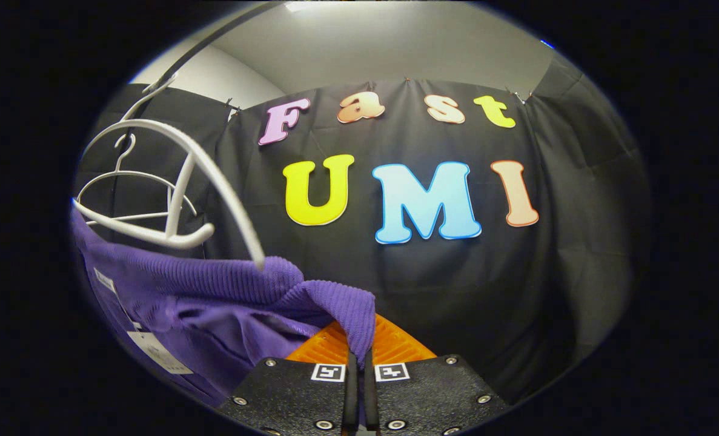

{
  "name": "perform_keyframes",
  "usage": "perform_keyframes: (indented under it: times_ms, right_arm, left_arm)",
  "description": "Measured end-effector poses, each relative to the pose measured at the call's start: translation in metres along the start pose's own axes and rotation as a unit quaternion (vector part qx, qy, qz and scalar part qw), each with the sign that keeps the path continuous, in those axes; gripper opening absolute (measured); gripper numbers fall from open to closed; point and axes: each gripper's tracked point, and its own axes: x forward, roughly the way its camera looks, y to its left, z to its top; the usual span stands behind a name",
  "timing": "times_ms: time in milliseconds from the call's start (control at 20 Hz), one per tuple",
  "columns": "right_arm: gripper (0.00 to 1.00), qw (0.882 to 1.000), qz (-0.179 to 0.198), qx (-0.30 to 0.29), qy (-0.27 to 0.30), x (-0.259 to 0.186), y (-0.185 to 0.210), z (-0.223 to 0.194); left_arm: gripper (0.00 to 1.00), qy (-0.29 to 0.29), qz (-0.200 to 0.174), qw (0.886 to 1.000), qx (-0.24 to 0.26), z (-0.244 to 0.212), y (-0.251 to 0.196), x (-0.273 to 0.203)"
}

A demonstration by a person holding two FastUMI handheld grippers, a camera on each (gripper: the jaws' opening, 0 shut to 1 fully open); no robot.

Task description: Grasp the clothes on the hanger with both hands and then place them into the laundry hamper below.

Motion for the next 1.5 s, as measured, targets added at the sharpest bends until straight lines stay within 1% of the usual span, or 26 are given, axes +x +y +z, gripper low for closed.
perform_keyframes:
  times_ms: [150,300,350,550,600,750,950,1000,1050,1100,1150,1200,1250,1300,1350,1400,1500]
  right_arm:
    - [0.04,1.000,-0.007,-0.017,-0.003,-0.013,-0.006,-0.005]
    - [0.04,1.000,-0.007,-0.026,-0.007,-0.030,-0.005,-0.005]
    - [0.04,1.000,-0.008,-0.028,-0.009,-0.037,-0.006,-0.004]
    - [0.04,0.999,-0.007,-0.030,-0.017,-0.073,-0.001,0.005]
    - [0.04,0.999,-0.006,-0.030,-0.020,-0.085,0.003,0.010]
    - [0.04,0.999,0.000,-0.030,-0.031,-0.120,0.018,0.025]
    - [0.04,0.999,0.006,-0.025,-0.048,-0.168,0.044,0.044]
    - [0.02,0.998,0.008,-0.024,-0.052,-0.181,0.051,0.049]
    - [0.03,0.998,0.011,-0.024,-0.056,-0.193,0.060,0.052]
    - [0.03,0.998,0.016,-0.022,-0.058,-0.206,0.068,0.054]
    - [0.04,0.998,0.020,-0.021,-0.061,-0.219,0.077,0.057]
    - [0.04,0.997,0.024,-0.018,-0.064,-0.234,0.086,0.060]
    - [0.04,0.997,0.028,-0.014,-0.066,-0.243,0.094,0.061]
    - [0.04,0.997,0.033,-0.009,-0.066,-0.253,0.103,0.061]
    - [0.04,0.997,0.038,-0.005,-0.064,-0.261,0.111,0.060]
    - [0.04,0.997,0.043,-0.002,-0.061,-0.269,0.120,0.058]
    - [0.04,0.997,0.050,0.000,-0.056,-0.288,0.136,0.053]
  left_arm:
    - [0.02,0.008,-0.007,1.000,0.009,-0.008,-0.010,-0.005]
    - [0.02,0.012,-0.011,1.000,0.002,-0.012,-0.016,-0.023]
    - [0.00,0.013,-0.012,1.000,-0.001,-0.015,-0.017,-0.028]
    - [0.00,0.015,-0.022,1.000,-0.016,-0.017,-0.023,-0.050]
    - [0.02,0.013,-0.027,0.999,-0.022,-0.014,-0.026,-0.056]
    - [0.02,0.000,-0.045,0.998,-0.034,0.000,-0.031,-0.072]
    - [0.02,-0.024,-0.078,0.996,-0.048,0.027,-0.041,-0.106]
    - [0.02,-0.028,-0.087,0.995,-0.050,0.034,-0.043,-0.114]
    - [0.00,-0.032,-0.096,0.994,-0.051,0.040,-0.046,-0.121]
    - [0.02,-0.036,-0.105,0.992,-0.053,0.044,-0.048,-0.128]
    - [0.00,-0.040,-0.115,0.991,-0.056,0.048,-0.051,-0.135]
    - [0.00,-0.042,-0.125,0.989,-0.062,0.049,-0.056,-0.141]
    - [0.07,-0.043,-0.136,0.987,-0.067,0.050,-0.061,-0.147]
    - [0.07,-0.042,-0.145,0.986,-0.073,0.050,-0.065,-0.151]
    - [0.00,-0.042,-0.154,0.984,-0.077,0.050,-0.070,-0.157]
    - [0.02,-0.040,-0.165,0.982,-0.080,0.047,-0.077,-0.164]
    - [0.02,-0.036,-0.180,0.980,-0.079,0.038,-0.085,-0.176]
